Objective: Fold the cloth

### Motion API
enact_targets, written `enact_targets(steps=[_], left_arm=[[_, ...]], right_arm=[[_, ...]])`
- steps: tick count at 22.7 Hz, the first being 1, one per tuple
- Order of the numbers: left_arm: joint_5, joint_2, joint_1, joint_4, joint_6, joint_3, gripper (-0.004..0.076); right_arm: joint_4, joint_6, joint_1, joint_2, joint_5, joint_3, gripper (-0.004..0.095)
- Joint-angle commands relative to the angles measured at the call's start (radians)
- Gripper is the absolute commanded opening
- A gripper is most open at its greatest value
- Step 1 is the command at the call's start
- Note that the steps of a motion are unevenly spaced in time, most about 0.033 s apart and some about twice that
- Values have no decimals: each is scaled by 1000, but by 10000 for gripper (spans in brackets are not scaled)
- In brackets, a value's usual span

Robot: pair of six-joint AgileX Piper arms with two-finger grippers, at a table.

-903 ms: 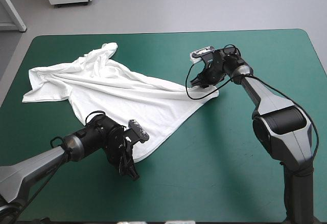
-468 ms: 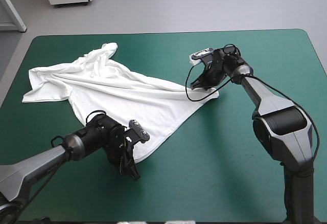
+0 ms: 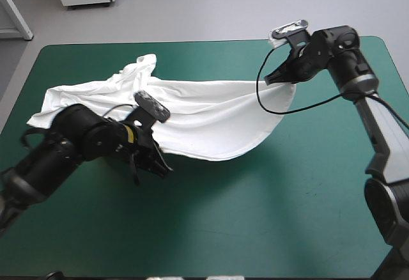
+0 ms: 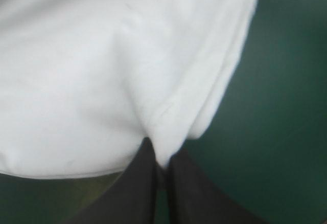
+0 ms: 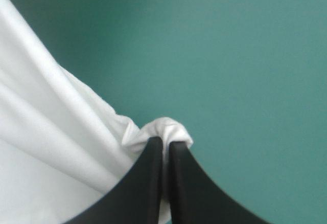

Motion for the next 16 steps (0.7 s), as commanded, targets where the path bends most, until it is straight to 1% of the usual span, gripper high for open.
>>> enact_targets(steps=[1,5,6,7,8,9,10,13,15,16], left_arm=[[66,-113,-3,14,-33,-192,-9],[66,-172,-3,35,-29,-391,-9],[66,-182,-3,55,-28,-486,-9],[66,-182,-3,74,-28,-539,-9],[66,-182,-3,102,-21,-639,-9],[66,-180,-3,118,-10,-685,-9],[66,-173,-3,144,1,-763,-9],[61,-159,-3,141,11,-869,-9],[42,-149,-3,107,29,-942,-9],[15,-147,-3,77,47,-970,-9]], right_arm=[[-12,1,-21,-167,-19,-27,-13],[-43,1,-21,-300,-22,-27,-13],[-46,10,-21,-370,-36,-27,-13],[-46,16,-21,-399,-49,-27,-13],[-46,20,-21,-472,-79,-27,-13],[-46,20,-21,-509,-92,-27,-13],[-56,33,-21,-581,-129,-29,-13],[-68,44,-21,-673,-176,-29,-13],[-68,44,-21,-753,-218,-36,-13],[-66,44,-21,-793,-226,-63,-13]])
